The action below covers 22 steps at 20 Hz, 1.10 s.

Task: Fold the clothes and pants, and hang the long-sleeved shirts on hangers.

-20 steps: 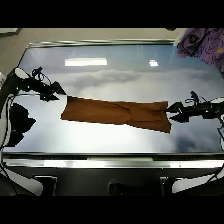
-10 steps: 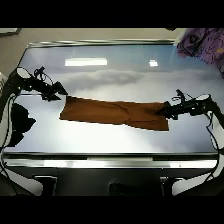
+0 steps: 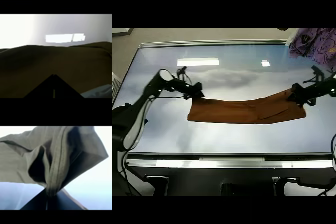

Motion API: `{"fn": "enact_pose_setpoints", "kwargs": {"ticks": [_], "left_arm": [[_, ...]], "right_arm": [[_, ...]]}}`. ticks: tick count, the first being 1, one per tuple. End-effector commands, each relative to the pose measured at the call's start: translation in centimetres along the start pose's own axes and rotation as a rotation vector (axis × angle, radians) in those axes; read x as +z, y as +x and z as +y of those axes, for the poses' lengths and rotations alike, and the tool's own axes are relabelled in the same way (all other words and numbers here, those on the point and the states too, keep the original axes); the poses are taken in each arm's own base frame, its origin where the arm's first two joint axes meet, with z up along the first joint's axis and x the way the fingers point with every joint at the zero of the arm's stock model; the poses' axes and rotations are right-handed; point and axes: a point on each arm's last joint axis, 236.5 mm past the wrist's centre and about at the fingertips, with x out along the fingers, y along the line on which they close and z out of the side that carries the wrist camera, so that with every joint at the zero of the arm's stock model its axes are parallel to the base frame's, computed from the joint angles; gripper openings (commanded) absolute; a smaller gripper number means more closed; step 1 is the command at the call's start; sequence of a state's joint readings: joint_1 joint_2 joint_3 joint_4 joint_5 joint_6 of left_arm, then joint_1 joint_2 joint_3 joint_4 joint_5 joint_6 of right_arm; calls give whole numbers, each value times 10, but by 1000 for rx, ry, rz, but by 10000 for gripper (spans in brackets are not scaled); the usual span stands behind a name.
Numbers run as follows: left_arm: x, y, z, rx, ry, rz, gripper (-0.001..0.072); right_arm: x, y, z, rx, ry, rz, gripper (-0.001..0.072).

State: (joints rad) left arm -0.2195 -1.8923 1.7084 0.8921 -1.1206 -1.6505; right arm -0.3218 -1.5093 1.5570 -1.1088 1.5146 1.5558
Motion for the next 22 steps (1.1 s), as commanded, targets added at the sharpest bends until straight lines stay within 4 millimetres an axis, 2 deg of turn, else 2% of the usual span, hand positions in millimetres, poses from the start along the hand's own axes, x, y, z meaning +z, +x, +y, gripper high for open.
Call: {"fn": "enact_pose_setpoints", "kwargs": {"ticks": [1,4,8,13,15,18,20,22], "left_arm": [[-31,64,-92,-181,-2,-5,18],[-75,118,-153,-303,-60,29,17],[-128,174,-214,-421,-137,94,16],[-175,222,-259,-475,-250,168,16],[-184,232,-266,-478,-295,161,16],[-183,229,-263,-475,-297,181,14],[-165,215,-250,-459,-272,204,12],[-137,185,-219,-370,-143,202,11]], "right_arm": [[-3,-47,9,-61,38,-41,31],[-3,-64,14,-75,43,-60,31],[-8,-83,14,-111,48,-57,32],[-11,-95,19,-113,37,-78,32],[-12,-96,20,-113,39,-78,32],[-9,-96,20,-112,42,-90,32],[-6,-96,23,-99,55,-101,31],[-7,-93,32,-82,66,-100,31]]}}
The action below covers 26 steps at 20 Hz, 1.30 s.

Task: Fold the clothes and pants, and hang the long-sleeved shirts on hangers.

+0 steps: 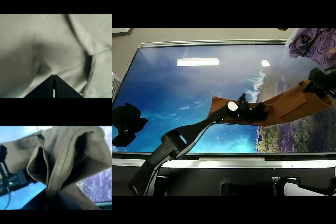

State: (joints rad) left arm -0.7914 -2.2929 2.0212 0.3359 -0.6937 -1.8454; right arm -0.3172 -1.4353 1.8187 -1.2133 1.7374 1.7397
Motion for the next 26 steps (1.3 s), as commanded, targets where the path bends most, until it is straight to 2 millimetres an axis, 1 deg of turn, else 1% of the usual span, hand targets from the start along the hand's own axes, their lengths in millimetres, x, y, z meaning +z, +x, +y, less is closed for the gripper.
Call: {"fn": "enact_pose_setpoints", "kwargs": {"ticks": [1,2,4,5,7,8,10,12,14,15,16,18,22,24,26], "left_arm": [[32,-64,12,161,152,37,12],[50,-99,17,245,207,21,11],[86,-185,25,435,298,-36,12],[102,-234,26,528,329,-80,13],[125,-324,21,652,364,-174,14],[133,-366,16,690,377,-222,14],[140,-432,7,728,385,-305,15],[143,-481,0,729,361,-379,15],[145,-517,-3,726,335,-443,15],[146,-530,-4,725,325,-468,15],[147,-541,-3,724,316,-489,15],[149,-554,-1,725,300,-512,16],[151,-558,4,728,287,-515,16],[152,-557,5,729,284,-512,16],[152,-557,6,729,283,-511,16]], "right_arm": [[-1,3,18,25,4,-3,31],[-4,8,31,33,-8,-1,31],[-11,18,65,49,-18,-2,31],[-15,23,82,50,-22,-5,31],[-24,34,120,60,-25,-29,31],[-29,40,140,71,-23,-48,31],[-41,55,176,95,-8,-57,31],[-59,78,206,109,-8,-25,31],[-77,105,229,112,-17,17,31],[-84,119,238,110,-15,34,31],[-92,133,246,110,-15,52,31],[-101,158,259,111,-6,75,31],[-114,202,272,114,25,126,31],[-120,220,276,121,38,154,31],[-128,231,282,141,54,199,36]]}}
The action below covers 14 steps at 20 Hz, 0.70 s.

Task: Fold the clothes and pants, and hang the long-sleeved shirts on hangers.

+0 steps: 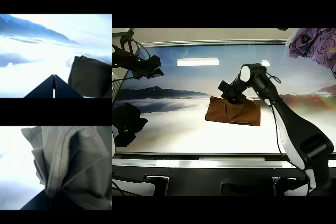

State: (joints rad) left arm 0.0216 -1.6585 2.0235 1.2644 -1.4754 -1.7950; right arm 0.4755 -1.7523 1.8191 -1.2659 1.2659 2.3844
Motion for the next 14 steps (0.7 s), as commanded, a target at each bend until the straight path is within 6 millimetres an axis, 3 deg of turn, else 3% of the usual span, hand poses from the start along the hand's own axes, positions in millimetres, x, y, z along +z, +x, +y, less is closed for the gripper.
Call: {"fn": "enact_pose_setpoints", "kwargs": {"ticks": [1,4,5,8,10,12,14], "left_arm": [[1,0,4,7,-4,-1,16],[1,0,4,7,-5,1,16],[1,1,4,8,-6,2,16],[1,2,5,8,-6,4,16],[1,2,5,8,-6,4,15],[1,2,5,8,-6,4,16],[1,2,5,8,-7,4,16]], "right_arm": [[-11,28,11,45,28,68,112],[-11,23,24,101,-31,58,548],[-9,16,30,121,-62,42,590],[2,-20,38,165,-127,-28,599],[15,-52,32,167,-152,-86,599],[36,-89,10,146,-181,-144,599],[56,-123,-29,92,-232,-165,599]]}}
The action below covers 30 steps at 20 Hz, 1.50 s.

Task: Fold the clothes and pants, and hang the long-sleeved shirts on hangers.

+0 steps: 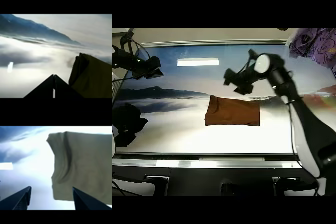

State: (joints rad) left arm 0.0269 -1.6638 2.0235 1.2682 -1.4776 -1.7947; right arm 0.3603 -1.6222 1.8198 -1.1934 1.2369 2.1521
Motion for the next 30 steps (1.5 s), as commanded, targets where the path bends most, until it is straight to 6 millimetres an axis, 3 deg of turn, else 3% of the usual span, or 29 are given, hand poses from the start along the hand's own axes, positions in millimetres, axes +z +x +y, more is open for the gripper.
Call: {"fn": "enact_pose_setpoints", "kwargs": {"ticks": [1,4,6,8,12,17,24,26,27,28,29,30], "left_arm": [[1,0,2,2,-3,-1,16],[1,0,3,2,-5,-2,16],[1,0,2,2,-4,-2,16],[1,0,2,2,-4,-4,16],[2,0,2,1,-4,-5,17],[2,0,2,2,-4,-5,17],[1,0,1,1,-3,-4,17],[1,0,1,0,-3,-4,17],[1,0,1,1,-3,-4,17],[1,0,1,0,-3,-4,17],[1,0,1,0,-3,-4,17],[1,0,1,0,-3,-4,17]], "right_arm": [[28,-66,-63,-96,-107,-25,600],[56,-112,-155,-188,-85,-15,599],[61,-116,-203,-134,-1,1,599],[50,-100,-230,12,106,41,600],[8,-38,-274,108,204,81,598],[-20,21,-285,169,292,66,586],[-36,79,-257,174,278,118,526],[-46,88,-246,174,267,150,364],[-48,89,-241,178,259,157,251],[-47,87,-235,192,249,167,90],[-41,82,-228,208,237,170,32],[-31,75,-220,220,212,157,31]]}}
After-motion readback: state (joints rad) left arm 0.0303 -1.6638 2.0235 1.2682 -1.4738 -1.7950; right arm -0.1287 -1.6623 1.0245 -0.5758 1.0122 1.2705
